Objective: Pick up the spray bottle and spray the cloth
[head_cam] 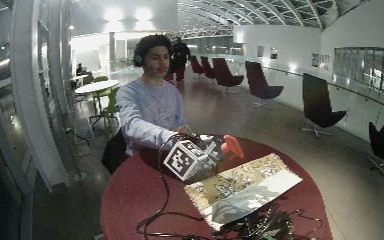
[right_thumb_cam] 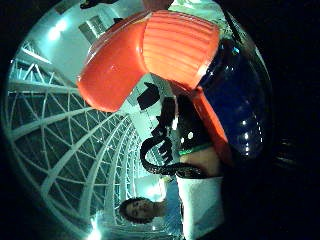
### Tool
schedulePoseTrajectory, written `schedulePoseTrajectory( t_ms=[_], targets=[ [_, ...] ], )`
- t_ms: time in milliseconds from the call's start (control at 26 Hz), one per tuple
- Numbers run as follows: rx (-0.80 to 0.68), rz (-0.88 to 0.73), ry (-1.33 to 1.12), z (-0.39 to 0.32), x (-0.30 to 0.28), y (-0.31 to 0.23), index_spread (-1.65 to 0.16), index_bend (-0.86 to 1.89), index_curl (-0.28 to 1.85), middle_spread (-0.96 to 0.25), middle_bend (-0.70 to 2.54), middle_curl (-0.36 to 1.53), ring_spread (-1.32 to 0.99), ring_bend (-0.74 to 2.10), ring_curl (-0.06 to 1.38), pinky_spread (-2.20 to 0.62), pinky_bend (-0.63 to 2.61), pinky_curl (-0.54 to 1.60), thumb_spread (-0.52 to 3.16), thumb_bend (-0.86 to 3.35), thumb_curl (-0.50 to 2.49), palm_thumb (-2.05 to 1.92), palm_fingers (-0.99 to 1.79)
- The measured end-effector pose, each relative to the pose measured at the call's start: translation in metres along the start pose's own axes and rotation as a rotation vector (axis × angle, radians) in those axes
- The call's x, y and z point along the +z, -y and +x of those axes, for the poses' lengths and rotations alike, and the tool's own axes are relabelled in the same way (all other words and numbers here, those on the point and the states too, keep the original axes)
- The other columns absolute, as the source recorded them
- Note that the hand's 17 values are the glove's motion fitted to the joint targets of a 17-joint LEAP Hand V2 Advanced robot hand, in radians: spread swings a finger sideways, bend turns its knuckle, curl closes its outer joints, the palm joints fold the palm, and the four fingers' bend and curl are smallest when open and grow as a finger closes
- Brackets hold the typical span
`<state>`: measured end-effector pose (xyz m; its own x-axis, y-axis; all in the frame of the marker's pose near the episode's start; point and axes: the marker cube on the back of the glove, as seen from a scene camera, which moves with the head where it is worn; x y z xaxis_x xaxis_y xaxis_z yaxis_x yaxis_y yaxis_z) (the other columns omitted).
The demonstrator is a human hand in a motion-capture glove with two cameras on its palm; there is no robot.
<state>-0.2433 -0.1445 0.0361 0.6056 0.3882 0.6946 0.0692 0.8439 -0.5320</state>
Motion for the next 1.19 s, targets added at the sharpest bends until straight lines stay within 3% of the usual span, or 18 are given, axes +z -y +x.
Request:
schedulePoseTrajectory(
  t_ms=[1191],
  targets=[
    [0.035,-0.016,0.055,-0.0009,-0.0009,0.0001,-0.14,0.16,0.43,-0.05,0.33,0.49,-0.02,0.48,0.42,0.24,0.2,0.36,1.19,-0.02,0.43,0.64,1.14]
  ],
)
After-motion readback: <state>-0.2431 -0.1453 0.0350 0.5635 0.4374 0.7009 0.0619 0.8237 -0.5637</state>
